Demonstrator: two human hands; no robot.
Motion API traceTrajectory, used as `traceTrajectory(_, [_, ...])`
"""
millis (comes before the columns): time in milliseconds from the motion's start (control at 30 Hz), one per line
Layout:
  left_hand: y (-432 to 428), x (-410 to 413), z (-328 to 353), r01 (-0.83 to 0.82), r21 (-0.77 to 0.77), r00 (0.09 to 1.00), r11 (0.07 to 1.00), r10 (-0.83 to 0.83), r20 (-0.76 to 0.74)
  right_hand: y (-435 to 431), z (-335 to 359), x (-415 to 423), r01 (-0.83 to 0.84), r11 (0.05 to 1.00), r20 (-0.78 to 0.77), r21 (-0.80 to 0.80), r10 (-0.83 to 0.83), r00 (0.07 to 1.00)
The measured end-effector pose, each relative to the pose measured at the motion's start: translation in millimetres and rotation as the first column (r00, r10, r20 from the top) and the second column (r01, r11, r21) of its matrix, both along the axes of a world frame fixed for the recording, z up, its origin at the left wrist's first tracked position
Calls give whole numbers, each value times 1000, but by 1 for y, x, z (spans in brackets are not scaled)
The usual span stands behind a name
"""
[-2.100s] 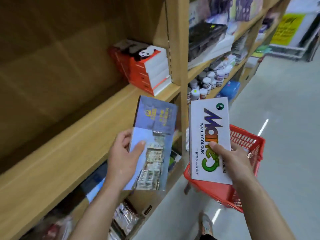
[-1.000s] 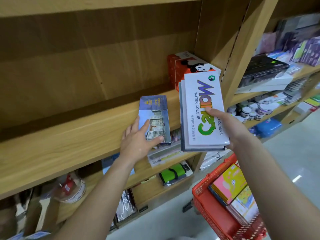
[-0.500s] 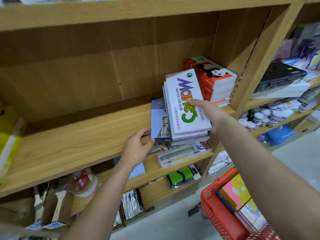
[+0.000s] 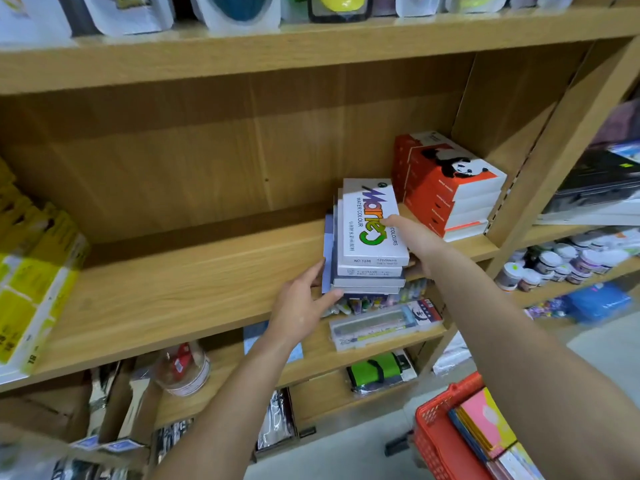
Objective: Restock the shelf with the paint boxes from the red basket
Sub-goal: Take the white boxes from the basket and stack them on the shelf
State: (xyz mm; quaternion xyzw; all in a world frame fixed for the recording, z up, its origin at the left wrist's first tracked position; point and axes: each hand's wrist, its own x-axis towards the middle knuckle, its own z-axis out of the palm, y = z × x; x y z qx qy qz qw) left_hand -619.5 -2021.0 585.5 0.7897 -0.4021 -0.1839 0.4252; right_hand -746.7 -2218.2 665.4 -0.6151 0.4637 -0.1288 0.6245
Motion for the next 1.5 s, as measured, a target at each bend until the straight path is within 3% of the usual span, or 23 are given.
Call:
traceTrajectory(100, [-5, 2, -8, -35, 1, 997, 999, 34, 63, -3, -13, -24, 21, 997, 93, -69, -15, 996])
traceTrajectory(200, [-11, -1, -13, -42, -36, 998, 998, 43, 35, 7, -34, -44, -3, 995, 139, -97, 17, 990])
traceTrajectory(367, [-42, -17, -11, -4, -79, 1000, 997, 5, 8, -9, -37, -40, 124, 989, 239, -81, -102, 966])
traceTrajectory(467, [-71, -27, -9, 18, -10, 999, 1000, -17, 52, -24, -36, -43, 169, 982, 289, -79, -139, 947])
traceTrajectory(633, [-111, -27, -3, 53, -1, 993, 999, -52, 106, -20, -67, -66, 175, 952, 256, -251, -109, 960])
traceTrajectory(767, [-150, -25, 4, 78, 30, 995, 996, -80, 53, -22, -75, -71, 174, 827, 150, -535, -109, 983])
traceTrajectory(867, [-171, -30, -1, 85, 75, 988, 994, -94, 125, -36, -86, -74, 95, 743, 29, -663, -102, 994])
traceTrajectory(1267, [-175, -15, -14, 84, 151, 973, 985, -113, 201, -37, -100, -77, -74, 725, -146, -685, -37, 989])
traceTrajectory(1400, [-172, -15, -2, 164, 108, 982, 980, -173, 77, -36, -101, -76, -171, 749, -246, -640, 12, 969])
traceTrajectory(1500, [-170, -20, 4, 154, 73, 985, 985, -159, 70, -26, -94, -79, -128, 759, -223, -638, -23, 975])
